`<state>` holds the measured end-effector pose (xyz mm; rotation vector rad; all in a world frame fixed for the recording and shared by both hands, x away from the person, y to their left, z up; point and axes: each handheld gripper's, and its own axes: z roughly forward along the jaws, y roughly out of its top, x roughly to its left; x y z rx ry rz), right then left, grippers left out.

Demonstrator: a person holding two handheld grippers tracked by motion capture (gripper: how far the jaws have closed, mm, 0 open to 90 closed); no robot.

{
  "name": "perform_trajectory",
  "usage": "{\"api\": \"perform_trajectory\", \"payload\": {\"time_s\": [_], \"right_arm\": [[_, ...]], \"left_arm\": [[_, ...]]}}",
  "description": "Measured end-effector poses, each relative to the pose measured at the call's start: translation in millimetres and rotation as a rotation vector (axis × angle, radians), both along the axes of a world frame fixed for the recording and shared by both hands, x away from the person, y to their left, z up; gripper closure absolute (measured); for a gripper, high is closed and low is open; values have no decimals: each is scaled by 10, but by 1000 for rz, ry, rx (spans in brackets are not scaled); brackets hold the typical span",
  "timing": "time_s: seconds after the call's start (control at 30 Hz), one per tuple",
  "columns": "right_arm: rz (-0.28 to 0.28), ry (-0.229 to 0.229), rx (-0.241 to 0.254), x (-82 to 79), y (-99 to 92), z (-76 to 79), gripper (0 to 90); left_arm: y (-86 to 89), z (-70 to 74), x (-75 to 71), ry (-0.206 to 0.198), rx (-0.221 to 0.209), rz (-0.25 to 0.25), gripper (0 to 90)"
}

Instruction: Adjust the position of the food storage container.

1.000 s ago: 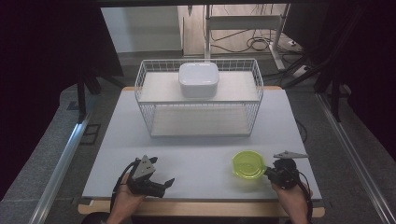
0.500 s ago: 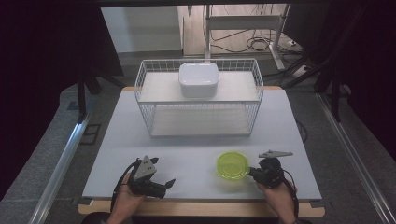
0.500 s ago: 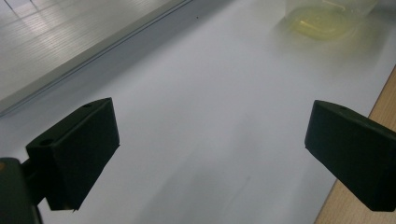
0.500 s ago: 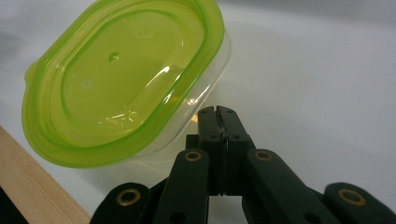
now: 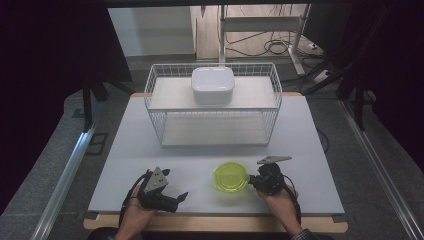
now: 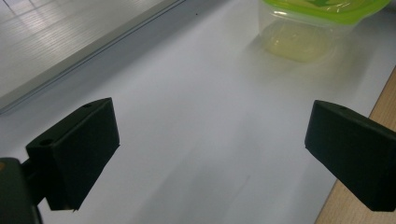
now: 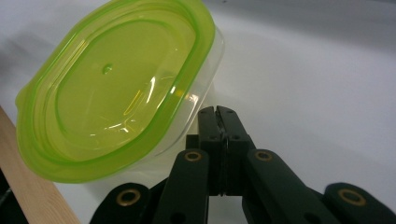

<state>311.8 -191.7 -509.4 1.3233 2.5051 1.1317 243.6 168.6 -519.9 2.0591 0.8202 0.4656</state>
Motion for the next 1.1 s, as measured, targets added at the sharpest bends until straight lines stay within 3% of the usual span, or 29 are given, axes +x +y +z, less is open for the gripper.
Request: {"api": "perform_trajectory", "payload": {"time_s": [0.3,0.63,1.1], "right_arm": [[60,25,36,54,275,-26,896],[116,22,19,121,581,-67,896],[97,-50,-12,133,436,-11,866]], "left_arm": [[2,-2,-1,3,5,-1,27],[7,-8,0,6,10,0,27],[7,-11,-1,12,14,-1,27]]}}
